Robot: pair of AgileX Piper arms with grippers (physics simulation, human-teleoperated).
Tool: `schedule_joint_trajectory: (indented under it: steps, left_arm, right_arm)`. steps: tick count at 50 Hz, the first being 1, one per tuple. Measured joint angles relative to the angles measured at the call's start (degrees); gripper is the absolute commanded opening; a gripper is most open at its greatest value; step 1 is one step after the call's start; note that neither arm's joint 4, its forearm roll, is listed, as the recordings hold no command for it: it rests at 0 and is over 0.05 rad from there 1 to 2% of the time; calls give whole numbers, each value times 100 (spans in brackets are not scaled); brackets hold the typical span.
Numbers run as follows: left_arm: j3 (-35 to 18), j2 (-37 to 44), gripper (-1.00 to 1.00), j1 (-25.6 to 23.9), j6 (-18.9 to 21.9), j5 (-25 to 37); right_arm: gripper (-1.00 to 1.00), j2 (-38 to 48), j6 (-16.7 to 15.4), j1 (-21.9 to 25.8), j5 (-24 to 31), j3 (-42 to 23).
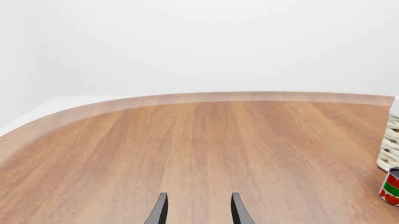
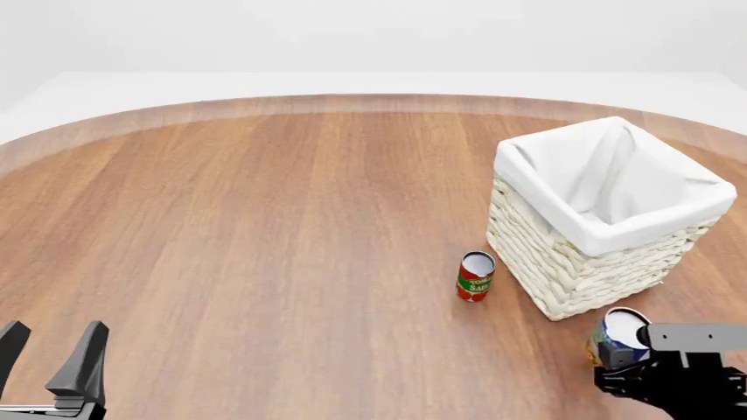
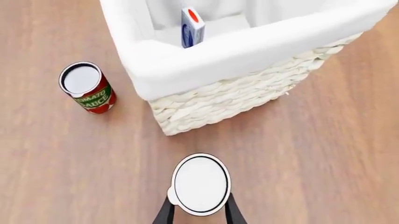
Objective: Pick up the alphabet soup and the cream cheese box, and put them in the basket.
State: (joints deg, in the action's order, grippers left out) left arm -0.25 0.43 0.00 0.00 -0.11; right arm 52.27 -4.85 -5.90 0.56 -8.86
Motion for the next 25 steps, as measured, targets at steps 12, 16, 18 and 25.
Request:
schedule_joint_trajectory:
  steps: [12,16,18,25]
  left_arm:
    - [0,0,100,0,0,0]
    - [0,0,100,0,0,0]
    - [0,0,100,0,0,0]
    - [0,0,100,0,0,0]
  right_arm:
    - [-100,-570,26,-13,726,-210]
    - [-100,-735,35,-20,982,-319]
    - [-100,-813,43,-22,1113,-382]
    - [-100,-1037,76,-11,1571,-628]
